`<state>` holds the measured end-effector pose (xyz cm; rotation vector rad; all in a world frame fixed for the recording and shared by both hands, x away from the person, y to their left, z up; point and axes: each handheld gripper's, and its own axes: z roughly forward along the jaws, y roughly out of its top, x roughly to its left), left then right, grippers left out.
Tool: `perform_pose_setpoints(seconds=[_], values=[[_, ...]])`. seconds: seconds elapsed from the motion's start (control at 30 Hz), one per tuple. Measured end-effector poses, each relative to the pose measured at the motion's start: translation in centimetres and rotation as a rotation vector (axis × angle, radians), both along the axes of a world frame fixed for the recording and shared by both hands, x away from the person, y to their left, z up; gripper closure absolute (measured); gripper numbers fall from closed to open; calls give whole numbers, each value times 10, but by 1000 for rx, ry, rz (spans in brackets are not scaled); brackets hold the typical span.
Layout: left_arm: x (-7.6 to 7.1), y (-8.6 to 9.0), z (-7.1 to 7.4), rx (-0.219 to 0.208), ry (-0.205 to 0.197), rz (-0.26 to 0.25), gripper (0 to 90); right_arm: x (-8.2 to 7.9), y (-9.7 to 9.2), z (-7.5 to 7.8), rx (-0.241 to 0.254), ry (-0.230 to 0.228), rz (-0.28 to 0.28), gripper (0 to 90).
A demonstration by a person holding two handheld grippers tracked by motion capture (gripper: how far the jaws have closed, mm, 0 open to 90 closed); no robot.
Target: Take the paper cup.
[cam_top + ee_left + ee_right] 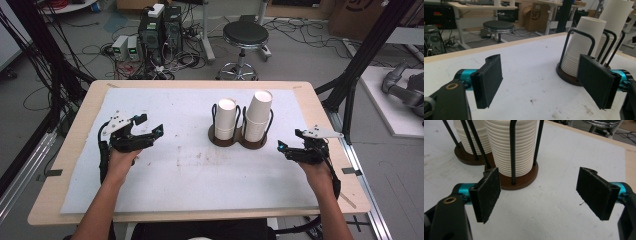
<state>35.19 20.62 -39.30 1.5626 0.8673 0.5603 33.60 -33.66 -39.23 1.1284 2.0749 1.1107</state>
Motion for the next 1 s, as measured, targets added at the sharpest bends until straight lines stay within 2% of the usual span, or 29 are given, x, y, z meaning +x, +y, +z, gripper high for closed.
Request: perform_pose_setpoints(seconds=[0.13, 0.27, 0.33, 0.47, 0.53, 0.7, 0.77, 0.9, 1.0], values=[[0, 1, -1, 0, 2, 3, 205, 2, 2, -1, -7, 3, 7, 200], [-2, 1, 0, 2, 2, 2, 206, 2, 0, 0, 20, 2, 7, 201], [-4, 0, 0, 4, -3, 0, 206, 2, 1, 1, 31, 10, 20, 200], [-8, -2, 1, 11, -4, -4, 205, 3, 11, 3, 19, 5, 62, 200], [-10, -3, 3, -3, -9, -8, 206, 0, 18, 6, 38, -3, 81, 200], [-12, -6, 2, 2, -12, -13, 206, -8, 34, 15, 109, -63, 155, 285], [-12, -7, 2, 3, -10, -15, 206, -10, 43, 17, 123, -71, 189, 334], [-10, -6, 0, 7, -5, -15, 206, -9, 65, 16, 123, -47, 281, 383], [-10, -7, -2, 14, 0, -16, 206, -6, 79, 14, 123, -44, 317, 420]])
